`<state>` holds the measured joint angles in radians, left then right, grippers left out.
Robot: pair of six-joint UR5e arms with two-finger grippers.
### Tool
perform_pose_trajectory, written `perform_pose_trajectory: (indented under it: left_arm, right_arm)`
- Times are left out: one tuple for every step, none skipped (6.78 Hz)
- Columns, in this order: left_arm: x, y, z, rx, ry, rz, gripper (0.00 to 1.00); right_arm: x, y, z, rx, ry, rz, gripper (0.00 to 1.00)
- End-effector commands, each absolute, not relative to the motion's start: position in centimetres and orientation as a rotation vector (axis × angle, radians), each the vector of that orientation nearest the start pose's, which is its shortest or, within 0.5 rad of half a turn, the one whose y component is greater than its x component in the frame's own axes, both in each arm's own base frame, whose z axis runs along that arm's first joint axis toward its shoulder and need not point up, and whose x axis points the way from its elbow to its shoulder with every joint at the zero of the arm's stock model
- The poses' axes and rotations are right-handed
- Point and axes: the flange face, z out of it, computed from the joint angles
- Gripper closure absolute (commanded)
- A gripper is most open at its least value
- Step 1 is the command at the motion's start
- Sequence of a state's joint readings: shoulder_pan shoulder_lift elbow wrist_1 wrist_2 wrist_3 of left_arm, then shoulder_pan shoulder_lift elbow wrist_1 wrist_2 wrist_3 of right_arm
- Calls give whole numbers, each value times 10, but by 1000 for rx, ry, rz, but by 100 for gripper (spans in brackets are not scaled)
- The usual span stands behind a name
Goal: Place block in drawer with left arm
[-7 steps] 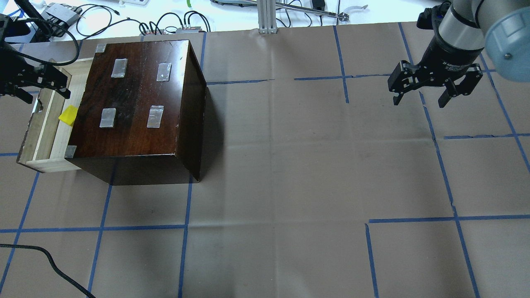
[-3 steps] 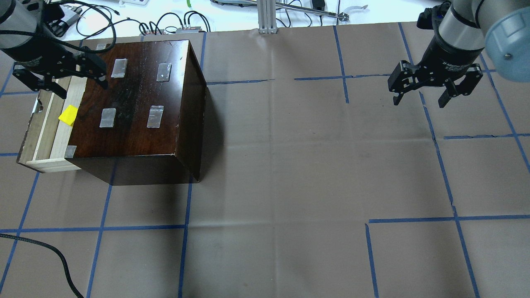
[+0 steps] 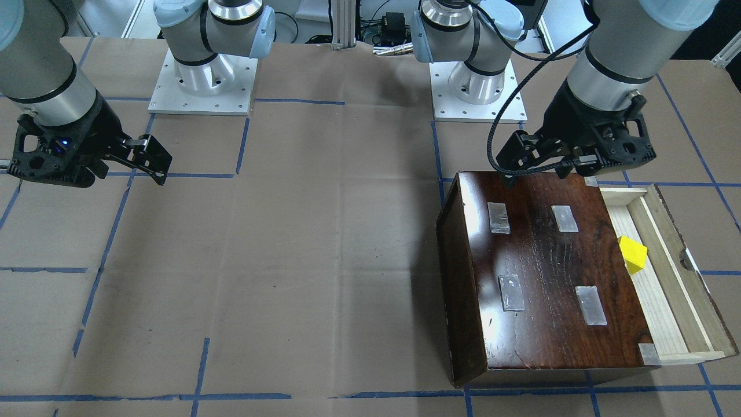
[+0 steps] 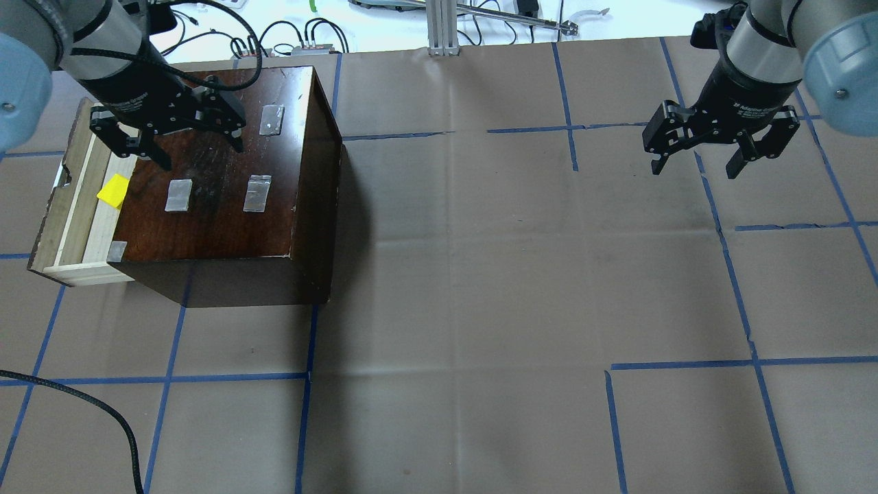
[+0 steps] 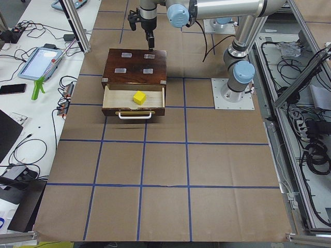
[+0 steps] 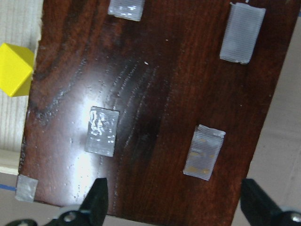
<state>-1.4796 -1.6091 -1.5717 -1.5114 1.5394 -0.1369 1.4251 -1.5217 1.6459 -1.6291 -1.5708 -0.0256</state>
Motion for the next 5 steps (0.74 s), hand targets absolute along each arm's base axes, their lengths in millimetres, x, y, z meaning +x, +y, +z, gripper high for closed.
perform_pose_trajectory:
  left_arm:
    - [-111, -510, 474, -364, 3151, 18, 2]
    - [-120, -498, 475, -300, 3158, 10, 2]
    - [-124, -496, 478, -232, 3164, 2, 2]
    - [-125, -495, 477, -166, 3168, 4, 2]
    - [-125, -495, 477, -141, 3168, 6, 2]
  right_arm:
    - [59, -517, 432, 187, 3129, 103, 0]
    - [59, -517, 432, 187, 3129, 103, 0]
    - [59, -517, 432, 187, 3129, 103, 0]
    - [59, -517, 432, 190, 3129, 103, 0]
    - [59, -517, 432, 187, 3128, 105, 0]
